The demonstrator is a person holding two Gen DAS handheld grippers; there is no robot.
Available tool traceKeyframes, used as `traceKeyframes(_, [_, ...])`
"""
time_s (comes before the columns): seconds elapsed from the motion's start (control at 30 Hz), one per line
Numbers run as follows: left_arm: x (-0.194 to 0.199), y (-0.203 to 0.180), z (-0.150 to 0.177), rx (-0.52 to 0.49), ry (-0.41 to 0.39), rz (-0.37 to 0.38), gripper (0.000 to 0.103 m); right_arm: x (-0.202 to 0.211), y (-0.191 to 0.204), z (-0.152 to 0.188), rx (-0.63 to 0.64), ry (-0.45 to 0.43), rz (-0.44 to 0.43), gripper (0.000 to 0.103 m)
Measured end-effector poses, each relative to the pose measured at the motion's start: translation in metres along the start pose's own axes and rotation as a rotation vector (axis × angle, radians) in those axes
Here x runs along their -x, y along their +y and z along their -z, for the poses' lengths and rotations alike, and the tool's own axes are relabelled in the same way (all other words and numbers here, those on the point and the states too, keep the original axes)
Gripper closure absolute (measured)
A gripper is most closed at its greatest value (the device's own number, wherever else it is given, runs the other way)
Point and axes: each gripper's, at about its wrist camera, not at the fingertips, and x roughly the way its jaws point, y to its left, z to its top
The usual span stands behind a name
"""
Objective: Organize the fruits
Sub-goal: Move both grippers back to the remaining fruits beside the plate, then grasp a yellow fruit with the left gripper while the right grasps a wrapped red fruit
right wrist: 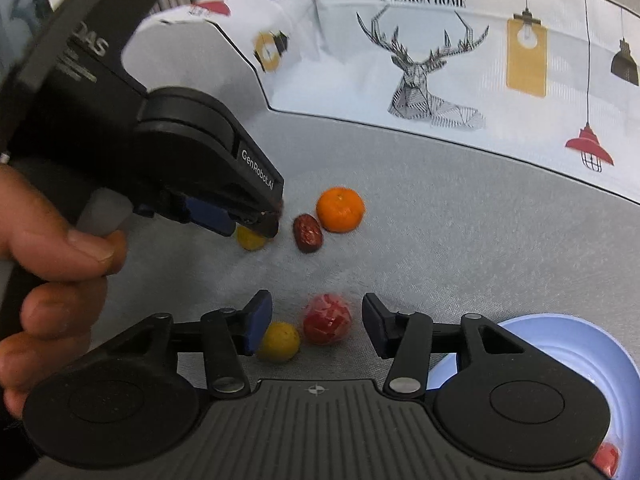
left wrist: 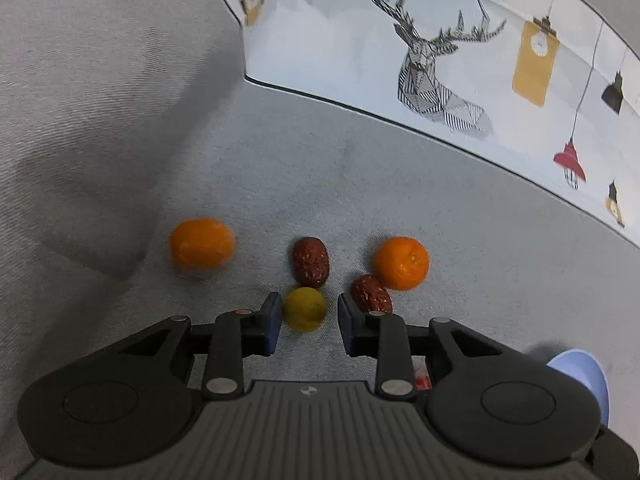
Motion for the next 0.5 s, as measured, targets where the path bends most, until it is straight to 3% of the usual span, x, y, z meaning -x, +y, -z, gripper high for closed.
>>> traceKeyframes(0.2, [-0.0069,-0.0072,0.0030,-0.050,0.008,-0.036,0.069,-0.0117,-0.0065,-0.0009,-0.033,0.027,0.008,0.052])
traceKeyframes(0.27, [-0.0086,-0.0087,0.0033,-0.056,0.011,-0.042,0.076,-0.0116,-0.0065,-0.0010,-0.030,0.026,0.006,0.057])
traceKeyframes(0.33, [-0.0084,-0.0092,0.0038,-0.059,0.009,-0.042,0.075,-0.0096,-0.0071,-0.0005,-0.029,0.022,-0.007,0.072])
traceKeyframes(0.5, [0.0012,-0.0120,0.0070,-0.067,-0.020,-0.048,0.076,-0.0054,-0.0064,0.0009,-0.014,0.009,-0.008,0.073])
